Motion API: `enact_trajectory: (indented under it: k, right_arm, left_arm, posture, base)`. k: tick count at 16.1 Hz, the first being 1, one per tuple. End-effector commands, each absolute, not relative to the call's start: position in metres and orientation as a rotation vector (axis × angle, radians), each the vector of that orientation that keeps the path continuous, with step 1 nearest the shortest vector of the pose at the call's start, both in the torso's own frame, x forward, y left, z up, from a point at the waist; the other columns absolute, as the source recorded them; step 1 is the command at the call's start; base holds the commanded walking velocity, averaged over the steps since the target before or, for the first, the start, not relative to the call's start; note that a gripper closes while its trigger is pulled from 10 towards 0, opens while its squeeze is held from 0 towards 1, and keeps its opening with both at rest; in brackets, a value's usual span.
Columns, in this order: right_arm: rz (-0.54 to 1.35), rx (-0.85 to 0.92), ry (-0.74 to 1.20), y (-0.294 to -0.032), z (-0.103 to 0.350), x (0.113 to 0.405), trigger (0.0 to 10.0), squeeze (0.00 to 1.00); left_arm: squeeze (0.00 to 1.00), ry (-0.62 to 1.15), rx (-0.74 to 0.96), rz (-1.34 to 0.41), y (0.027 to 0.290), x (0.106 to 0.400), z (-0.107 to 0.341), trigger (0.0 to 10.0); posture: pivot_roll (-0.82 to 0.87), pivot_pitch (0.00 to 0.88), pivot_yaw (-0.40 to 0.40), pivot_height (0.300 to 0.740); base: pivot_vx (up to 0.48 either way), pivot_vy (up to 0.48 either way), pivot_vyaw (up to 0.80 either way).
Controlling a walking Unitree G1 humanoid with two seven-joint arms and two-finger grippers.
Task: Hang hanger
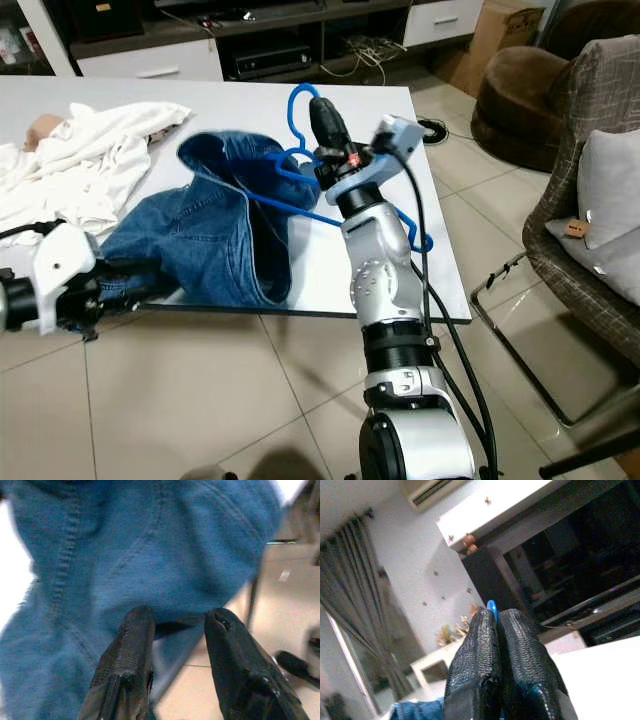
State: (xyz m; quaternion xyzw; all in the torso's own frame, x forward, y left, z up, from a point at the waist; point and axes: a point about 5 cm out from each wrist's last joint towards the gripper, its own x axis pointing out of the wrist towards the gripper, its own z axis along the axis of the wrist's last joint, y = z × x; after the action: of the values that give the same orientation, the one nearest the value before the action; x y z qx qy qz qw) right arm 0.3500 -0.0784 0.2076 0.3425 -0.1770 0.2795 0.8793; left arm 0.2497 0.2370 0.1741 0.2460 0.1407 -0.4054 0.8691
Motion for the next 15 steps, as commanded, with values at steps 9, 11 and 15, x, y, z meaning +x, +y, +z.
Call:
enact_trajectory:
  k: [9,11,15]
  right_arm:
    - [0.748,0.948,-0.425,-0.070,0.226,0.344,10.0,0.00]
    - [0.778,0.958,-0.421,-0.068,0.225,0.341,10.0,0.00]
    - [0.878,0.963,-0.408,-0.063,0.224,0.334,10.0,0.00]
  left_arm:
    - [0.00,-0.061,0.573,-0.536,0.246,0.300,0.191,10.0]
    - [0.00,-0.067,0.567,-0.522,0.246,0.303,0.182,10.0]
    - [0.00,-0.171,0.548,-0.504,0.241,0.320,0.189,10.0]
  posture:
    - [-0.03,0.006,0.042,0.740]
    - [-0.03,0.005,0.046,0.740]
    - [-0.03,0.002,0.045,0.740]
  base:
    - [0.000,0.000,0.00]
    - [0.000,0.000,0.00]
    - [0.000,0.000,0.00]
